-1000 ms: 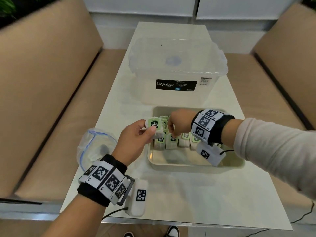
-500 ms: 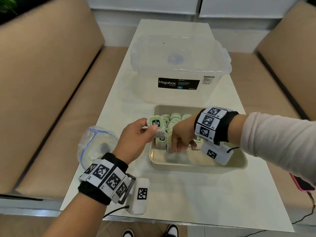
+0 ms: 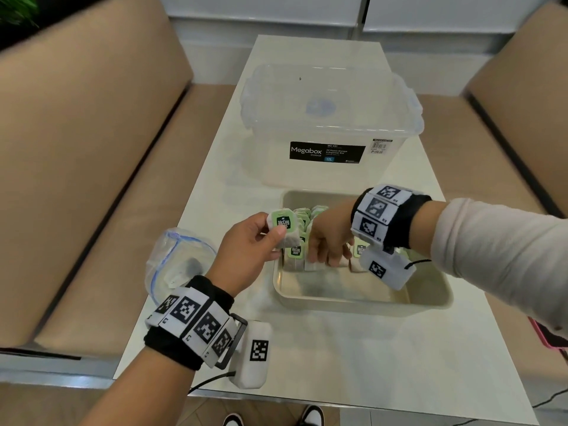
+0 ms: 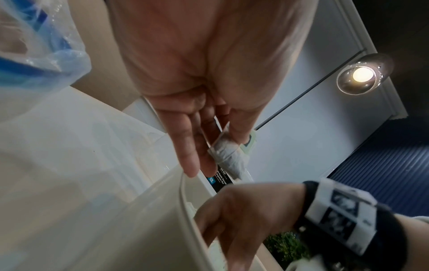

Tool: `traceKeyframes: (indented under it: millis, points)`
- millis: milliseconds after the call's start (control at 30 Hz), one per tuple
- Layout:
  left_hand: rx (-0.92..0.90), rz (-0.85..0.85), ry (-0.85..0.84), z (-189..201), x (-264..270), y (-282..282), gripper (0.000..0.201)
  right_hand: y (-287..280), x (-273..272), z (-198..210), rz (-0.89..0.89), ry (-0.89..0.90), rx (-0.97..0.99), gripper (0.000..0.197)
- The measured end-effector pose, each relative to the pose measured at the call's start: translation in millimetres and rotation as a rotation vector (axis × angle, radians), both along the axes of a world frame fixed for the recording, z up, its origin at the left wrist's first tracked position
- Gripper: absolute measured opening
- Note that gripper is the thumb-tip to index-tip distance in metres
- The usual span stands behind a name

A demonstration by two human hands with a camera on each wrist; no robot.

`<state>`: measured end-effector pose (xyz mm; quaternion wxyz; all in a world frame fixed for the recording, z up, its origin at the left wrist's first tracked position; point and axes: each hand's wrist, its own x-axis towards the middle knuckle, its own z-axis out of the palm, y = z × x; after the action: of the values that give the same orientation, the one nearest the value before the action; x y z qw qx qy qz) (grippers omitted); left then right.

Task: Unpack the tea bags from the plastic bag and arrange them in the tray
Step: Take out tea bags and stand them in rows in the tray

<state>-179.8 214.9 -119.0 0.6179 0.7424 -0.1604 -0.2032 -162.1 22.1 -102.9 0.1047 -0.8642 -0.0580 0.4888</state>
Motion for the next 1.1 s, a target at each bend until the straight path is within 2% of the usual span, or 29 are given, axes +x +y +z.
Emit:
traceKeyframes:
  millis: [67, 233, 333, 400, 567, 700, 833, 1100]
  points:
    - [0.038, 0.007, -0.037, 2, 2, 0, 0.013, -3, 0, 22, -0.072, -0.085, 0.077, 0.031]
    - [0.181, 0.009, -0.207, 12, 4, -9, 0.007, -1, -12, 63, -0.282, -0.398, 0.402, 0.026]
    - [0.244, -0.020, -0.271, 17, 2, -17, 0.008, 1, -20, 67, -0.266, -0.589, 0.360, 0.010]
    - [0.246, -0.038, -0.284, 18, 0, -23, 0.011, -3, -24, 68, -0.276, -0.638, 0.333, 0.012]
    - [0.243, -0.069, -0.267, 18, 2, -24, 0.027, -19, -32, 64, -0.267, -0.600, 0.219, 0.008]
    - [0.378, -0.060, -0.339, 14, 8, -19, 0.029, -28, -34, 42, -0.217, -0.496, 0.061, 0.010]
    - [0.493, -0.046, -0.403, 11, 10, -16, 0.032, -30, -29, 18, -0.142, -0.362, -0.014, 0.014]
    - [0.554, -0.056, -0.366, 4, 12, -12, 0.033, -33, -12, -6, -0.052, -0.354, -0.097, 0.019]
